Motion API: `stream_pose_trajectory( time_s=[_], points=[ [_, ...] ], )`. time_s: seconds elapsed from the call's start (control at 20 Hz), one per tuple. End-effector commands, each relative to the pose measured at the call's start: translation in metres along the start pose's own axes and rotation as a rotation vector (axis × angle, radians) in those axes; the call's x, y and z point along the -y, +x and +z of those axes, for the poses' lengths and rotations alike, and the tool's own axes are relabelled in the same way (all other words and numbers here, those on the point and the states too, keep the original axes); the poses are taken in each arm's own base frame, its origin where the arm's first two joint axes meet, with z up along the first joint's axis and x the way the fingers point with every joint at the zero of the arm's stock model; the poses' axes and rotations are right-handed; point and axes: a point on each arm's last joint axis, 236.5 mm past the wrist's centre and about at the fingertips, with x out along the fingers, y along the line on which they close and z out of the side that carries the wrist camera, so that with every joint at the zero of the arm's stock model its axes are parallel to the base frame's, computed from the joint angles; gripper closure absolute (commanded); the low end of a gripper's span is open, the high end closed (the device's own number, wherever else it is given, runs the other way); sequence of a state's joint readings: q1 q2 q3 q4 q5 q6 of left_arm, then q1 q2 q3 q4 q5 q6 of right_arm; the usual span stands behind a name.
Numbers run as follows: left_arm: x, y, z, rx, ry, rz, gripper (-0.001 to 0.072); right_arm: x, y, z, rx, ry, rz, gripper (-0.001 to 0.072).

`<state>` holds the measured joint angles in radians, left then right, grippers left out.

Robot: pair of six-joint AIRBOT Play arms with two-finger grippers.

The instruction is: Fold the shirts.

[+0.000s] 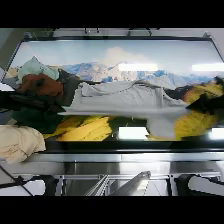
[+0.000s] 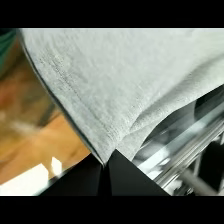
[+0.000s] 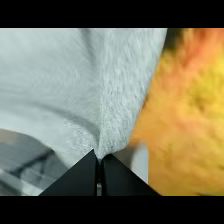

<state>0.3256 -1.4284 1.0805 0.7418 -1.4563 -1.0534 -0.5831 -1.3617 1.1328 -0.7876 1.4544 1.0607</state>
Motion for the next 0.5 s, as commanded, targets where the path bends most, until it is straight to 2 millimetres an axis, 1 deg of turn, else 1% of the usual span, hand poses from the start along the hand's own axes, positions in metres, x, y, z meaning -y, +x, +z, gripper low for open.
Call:
stream_pose_trajectory(
  time_s=[0.0,0.1,0.15,0.2,0.25,0.3,0.35,0.4,0.45],
  points=[
    [0.097,-0.086,0.02,0.277,0.166,-0.164,0.069,-0.116,-0.096,0.04,0.341,-0.173,0.144,0.069],
    [0.171,-0.148,0.022,0.471,0.353,-0.239,0.069,-0.18,-0.15,0.035,0.523,-0.305,0.187,0.0689],
    [0.21,-0.183,0.017,0.581,0.466,-0.257,0.069,-0.211,-0.18,0.031,0.64,-0.387,0.176,0.069],
    [0.246,-0.214,0.008,0.683,0.576,-0.25,0.0689,-0.239,-0.212,0.025,0.772,-0.464,0.146,0.069],
    [0.271,-0.24,-0.001,0.767,0.652,-0.217,0.0688,-0.263,-0.24,0.018,0.896,-0.53,0.1,0.0689],
    [0.288,-0.26,-0.011,0.832,0.711,-0.156,0.0686,-0.287,-0.267,0.008,1.019,-0.6,0.04,0.0689],
    [0.299,-0.277,-0.021,0.894,0.757,-0.076,0.0682,-0.309,-0.288,-0.003,1.114,-0.667,0.001,0.069],
    [0.304,-0.292,-0.029,0.952,0.779,0.001,0.0682,-0.33,-0.304,-0.014,1.187,-0.729,-0.028,0.069],
    [0.305,-0.303,-0.034,0.993,0.785,0.064,0.0681,-0.346,-0.315,-0.024,1.233,-0.77,-0.046,0.069]
  ],
)
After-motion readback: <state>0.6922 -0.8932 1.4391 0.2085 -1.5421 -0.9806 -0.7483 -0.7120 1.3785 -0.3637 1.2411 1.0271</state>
